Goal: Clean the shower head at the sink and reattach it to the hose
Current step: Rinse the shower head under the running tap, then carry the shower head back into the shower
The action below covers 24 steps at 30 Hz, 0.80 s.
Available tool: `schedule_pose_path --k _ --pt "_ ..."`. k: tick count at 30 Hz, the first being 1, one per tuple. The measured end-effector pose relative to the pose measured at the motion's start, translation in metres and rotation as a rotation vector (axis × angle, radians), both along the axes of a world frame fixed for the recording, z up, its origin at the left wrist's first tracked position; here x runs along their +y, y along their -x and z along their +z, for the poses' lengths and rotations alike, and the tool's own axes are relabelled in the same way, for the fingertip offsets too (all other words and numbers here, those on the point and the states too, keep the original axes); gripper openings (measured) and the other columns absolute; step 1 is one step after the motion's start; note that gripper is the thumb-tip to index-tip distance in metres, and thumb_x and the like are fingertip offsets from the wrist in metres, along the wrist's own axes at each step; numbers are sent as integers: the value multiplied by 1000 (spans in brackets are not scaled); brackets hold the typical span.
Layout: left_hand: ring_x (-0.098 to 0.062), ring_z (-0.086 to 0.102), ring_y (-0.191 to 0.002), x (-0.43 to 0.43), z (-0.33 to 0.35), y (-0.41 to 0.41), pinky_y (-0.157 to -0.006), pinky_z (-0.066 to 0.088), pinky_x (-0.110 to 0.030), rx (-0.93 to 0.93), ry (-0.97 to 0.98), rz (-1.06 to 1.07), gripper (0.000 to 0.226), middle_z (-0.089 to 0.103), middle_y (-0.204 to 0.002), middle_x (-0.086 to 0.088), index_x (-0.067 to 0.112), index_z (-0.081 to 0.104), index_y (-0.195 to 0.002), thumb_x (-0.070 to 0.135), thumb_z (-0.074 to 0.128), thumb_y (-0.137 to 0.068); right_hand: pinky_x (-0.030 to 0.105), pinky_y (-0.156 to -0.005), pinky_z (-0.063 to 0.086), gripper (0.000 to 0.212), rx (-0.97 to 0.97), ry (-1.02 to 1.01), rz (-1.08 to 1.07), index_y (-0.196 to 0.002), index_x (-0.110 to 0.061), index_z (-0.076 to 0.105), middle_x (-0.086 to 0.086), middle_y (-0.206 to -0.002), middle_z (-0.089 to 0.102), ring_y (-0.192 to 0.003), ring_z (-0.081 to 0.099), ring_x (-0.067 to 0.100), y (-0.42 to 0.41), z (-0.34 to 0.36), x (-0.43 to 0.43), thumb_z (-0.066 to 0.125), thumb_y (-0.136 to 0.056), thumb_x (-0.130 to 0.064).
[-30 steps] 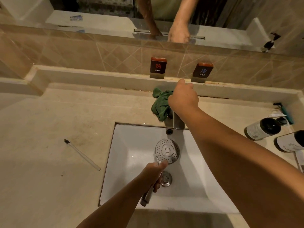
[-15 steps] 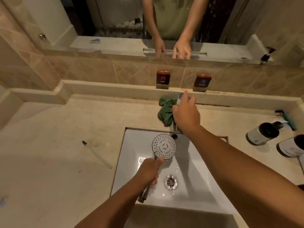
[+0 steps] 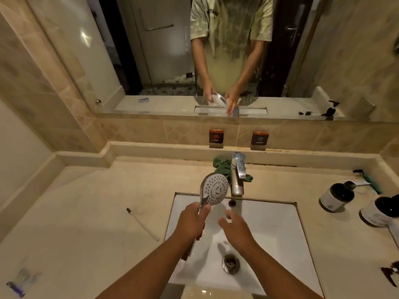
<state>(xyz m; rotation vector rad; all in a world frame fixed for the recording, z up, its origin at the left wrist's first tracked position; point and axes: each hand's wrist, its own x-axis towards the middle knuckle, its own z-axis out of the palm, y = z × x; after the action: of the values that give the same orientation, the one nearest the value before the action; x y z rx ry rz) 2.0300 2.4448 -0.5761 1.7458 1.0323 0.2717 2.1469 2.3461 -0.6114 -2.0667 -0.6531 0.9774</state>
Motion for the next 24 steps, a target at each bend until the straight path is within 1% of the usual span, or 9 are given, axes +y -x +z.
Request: schedule_pose_path --k 2,4,7,8,12,16,18,20,24 --pt "-10 51 -46 -1 7 -2 -44 45 -28 -66 -14 -23 28 58 -64 -4 12 58 -98 38 46 -103 41 -93 55 30 312 -56 -31 -120 -17 61 5 -122 64 -108 63 22 3 11 2 52 -98 -35" --pt "-8 55 -55 -3 15 -5 -51 47 -27 -159 23 -41 22 60 -68 2 20 59 -100 37 45 -103 38 -88 57 25 494 -144 -79 -116 -20 64 4 -115 68 -105 66 19 5 27 5 54 -97 -31" --pt "-9 65 -75 -3 28 -11 -65 52 -22 -273 72 -83 23 70 -85 3 24 62 -108 39 45 -104 37 -85 56 22 518 -247 -105 -110 -18 67 4 -99 72 -97 68 18 10 49 9 53 -94 -18" --pt "-9 65 -74 -2 31 -12 -65 52 -22 -298 103 -99 25 71 -87 1 24 62 -111 41 45 -104 36 -81 56 24 521 -276 -113 -110 -17 67 6 -91 69 -89 67 18 11 56 10 52 -92 -13" --pt "-15 59 -60 6 38 -6 -57 51 -29 -372 224 -225 37 65 -73 -2 23 62 -111 53 43 -101 39 -68 52 30 550 -415 -171 -115 -3 59 12 -72 57 -64 56 22 17 77 12 47 -88 1" --pt "-13 47 -50 11 41 0 -49 41 -27 -465 434 -357 41 53 -63 0 34 66 -104 65 40 -97 40 -65 52 30 669 -497 -278 -124 -7 54 12 -70 52 -64 55 24 34 87 4 55 -94 -8" --pt "-13 45 -47 7 39 0 -47 38 -26 -474 513 -393 49 50 -59 -1 36 66 -108 72 38 -93 39 -64 52 31 611 -532 -311 -124 -15 56 13 -73 54 -64 55 24 45 90 -4 58 -94 -8" --pt "-15 43 -46 -1 36 -5 -46 36 -26 -488 557 -448 55 49 -56 -4 37 68 -108 79 39 -87 41 -66 53 32 457 -550 -365 -123 -19 58 14 -79 61 -64 56 23 52 94 -16 60 -93 -8" --pt "-16 43 -42 -46 41 -20 -45 37 -26 -483 543 -584 62 50 -52 -6 37 72 -101 87 41 -79 36 -55 51 24 241 -502 -554 -113 -7 63 16 -81 69 -58 62 22 61 105 -52 61 -90 -13"
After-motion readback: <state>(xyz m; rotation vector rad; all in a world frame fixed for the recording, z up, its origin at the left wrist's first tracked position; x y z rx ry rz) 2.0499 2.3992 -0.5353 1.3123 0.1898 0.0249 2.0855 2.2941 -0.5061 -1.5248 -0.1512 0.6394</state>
